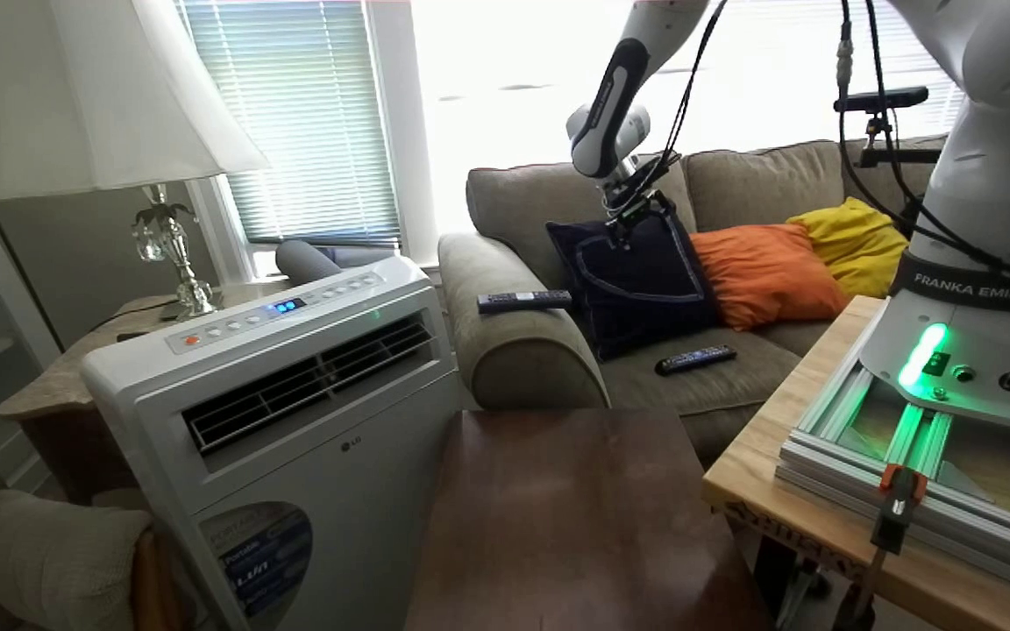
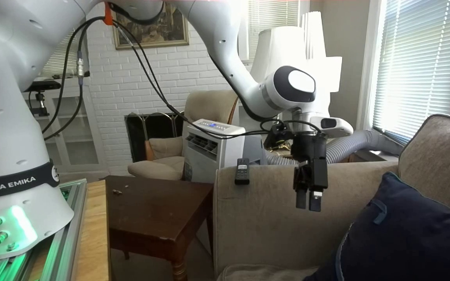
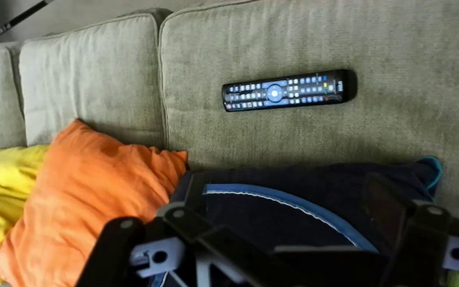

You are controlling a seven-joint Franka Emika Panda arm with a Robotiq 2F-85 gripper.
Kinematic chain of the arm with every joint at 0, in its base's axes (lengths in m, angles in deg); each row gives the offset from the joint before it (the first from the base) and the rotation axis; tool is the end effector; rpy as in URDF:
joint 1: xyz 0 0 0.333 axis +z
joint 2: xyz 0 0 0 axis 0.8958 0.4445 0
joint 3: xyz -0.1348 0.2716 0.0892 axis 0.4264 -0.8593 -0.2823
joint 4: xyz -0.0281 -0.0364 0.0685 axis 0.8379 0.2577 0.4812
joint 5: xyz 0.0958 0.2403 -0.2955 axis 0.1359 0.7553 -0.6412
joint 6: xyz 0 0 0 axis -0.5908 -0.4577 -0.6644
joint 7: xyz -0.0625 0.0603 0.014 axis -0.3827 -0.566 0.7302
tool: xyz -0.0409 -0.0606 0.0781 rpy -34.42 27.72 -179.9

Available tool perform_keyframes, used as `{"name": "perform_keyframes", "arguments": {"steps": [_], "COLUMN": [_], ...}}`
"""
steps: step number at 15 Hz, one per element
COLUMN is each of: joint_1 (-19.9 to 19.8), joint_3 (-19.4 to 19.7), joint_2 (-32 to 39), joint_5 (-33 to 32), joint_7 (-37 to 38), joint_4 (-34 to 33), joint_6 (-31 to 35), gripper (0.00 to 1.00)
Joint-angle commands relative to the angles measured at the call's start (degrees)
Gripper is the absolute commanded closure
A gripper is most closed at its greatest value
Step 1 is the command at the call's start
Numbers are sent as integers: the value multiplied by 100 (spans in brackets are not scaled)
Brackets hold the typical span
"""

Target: Move the remote from the seat of the chair to the armrest

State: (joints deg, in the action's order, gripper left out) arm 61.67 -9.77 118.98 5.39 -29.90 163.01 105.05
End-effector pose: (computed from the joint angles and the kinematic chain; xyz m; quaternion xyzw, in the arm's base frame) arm 0.5946 -0.2392 0.1420 0.9193 -0.2838 -0.1376 0.2356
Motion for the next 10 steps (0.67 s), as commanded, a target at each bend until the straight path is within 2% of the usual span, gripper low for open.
{"name": "perform_keyframes", "arguments": {"steps": [1, 3, 4, 5, 10], "joint_1": [-104, -99, -152, -119, -120], "joint_3": [25, 60, -14, 2, 2], "joint_2": [302, 604, 595, 392, 559], "joint_5": [-597, -895, -637, -660, -655], "joint_7": [-683, -919, -715, -661, -664], "joint_4": [-123, -358, -395, -133, -278], "joint_6": [87, -55, -228, -39, -101], "gripper": [0, 0, 0, 0, 0]}}
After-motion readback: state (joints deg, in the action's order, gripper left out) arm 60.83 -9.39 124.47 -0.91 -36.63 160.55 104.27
